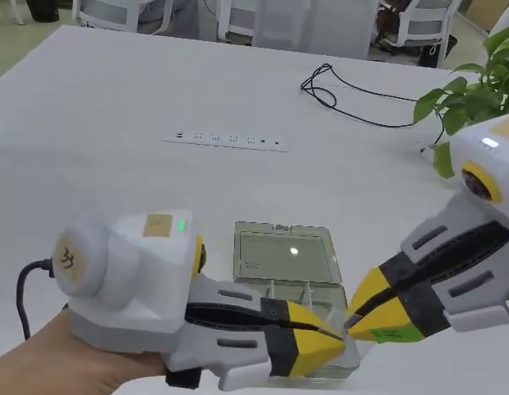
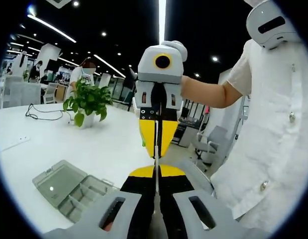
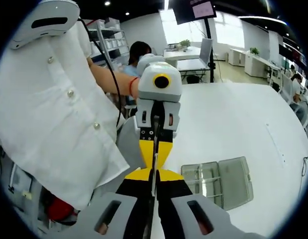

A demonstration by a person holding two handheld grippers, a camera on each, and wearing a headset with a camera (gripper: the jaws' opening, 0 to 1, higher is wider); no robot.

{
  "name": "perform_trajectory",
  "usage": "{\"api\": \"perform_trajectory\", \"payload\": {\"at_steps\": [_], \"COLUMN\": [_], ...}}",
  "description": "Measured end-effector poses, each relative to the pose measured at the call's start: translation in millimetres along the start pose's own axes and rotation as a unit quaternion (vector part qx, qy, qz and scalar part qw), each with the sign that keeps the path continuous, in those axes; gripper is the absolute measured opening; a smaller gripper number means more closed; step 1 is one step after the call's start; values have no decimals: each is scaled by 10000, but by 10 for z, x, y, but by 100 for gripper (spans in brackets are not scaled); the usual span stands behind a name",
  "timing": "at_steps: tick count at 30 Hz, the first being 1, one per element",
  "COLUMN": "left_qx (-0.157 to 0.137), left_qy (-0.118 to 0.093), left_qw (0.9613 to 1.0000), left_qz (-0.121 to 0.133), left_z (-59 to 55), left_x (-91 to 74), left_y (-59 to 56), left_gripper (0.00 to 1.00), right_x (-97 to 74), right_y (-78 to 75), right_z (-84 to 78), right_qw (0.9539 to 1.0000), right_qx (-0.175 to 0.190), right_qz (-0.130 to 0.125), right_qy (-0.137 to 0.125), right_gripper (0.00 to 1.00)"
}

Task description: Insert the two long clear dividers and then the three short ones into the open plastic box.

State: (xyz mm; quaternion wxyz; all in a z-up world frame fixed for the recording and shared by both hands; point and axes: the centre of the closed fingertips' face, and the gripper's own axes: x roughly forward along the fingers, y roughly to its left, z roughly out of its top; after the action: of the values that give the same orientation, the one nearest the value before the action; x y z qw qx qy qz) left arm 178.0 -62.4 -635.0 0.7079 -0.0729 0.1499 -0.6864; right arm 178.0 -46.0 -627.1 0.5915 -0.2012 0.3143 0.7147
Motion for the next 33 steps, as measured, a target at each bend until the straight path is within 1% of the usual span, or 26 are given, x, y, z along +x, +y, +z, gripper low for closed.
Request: {"api": "perform_trajectory", "payload": {"at_steps": [4, 9, 15, 20, 26, 33], "left_qx": [10, -49, -66, -86, -87, -134], "left_qy": [42, 78, 61, 80, 42, 15], "left_qw": [10000, 10000, 9999, 9999, 9998, 9994], "left_qz": [6, 34, 73, 122, 185, 310], "left_z": [-20, -45, -52, -65, -65, -80], "left_x": [7, 10, 4, -1, -19, -56], "left_y": [-1, 10, 20, 40, 56, 93], "left_gripper": [0, 0, 0, 0, 0, 1], "right_x": [-6, 28, 38, 57, 66, 31], "right_y": [-3, 15, 10, 1, 4, -40], "right_z": [-28, -39, -40, -44, -27, -22], "right_qw": [10000, 10000, 10000, 10000, 10000, 9999], "right_qx": [4, -15, -1, -16, -32, -13], "right_qz": [34, 40, 18, -15, -36, -120], "right_qy": [-2, 15, -26, -12, -16, -31], "right_gripper": [4, 3, 3, 3, 3, 3]}}
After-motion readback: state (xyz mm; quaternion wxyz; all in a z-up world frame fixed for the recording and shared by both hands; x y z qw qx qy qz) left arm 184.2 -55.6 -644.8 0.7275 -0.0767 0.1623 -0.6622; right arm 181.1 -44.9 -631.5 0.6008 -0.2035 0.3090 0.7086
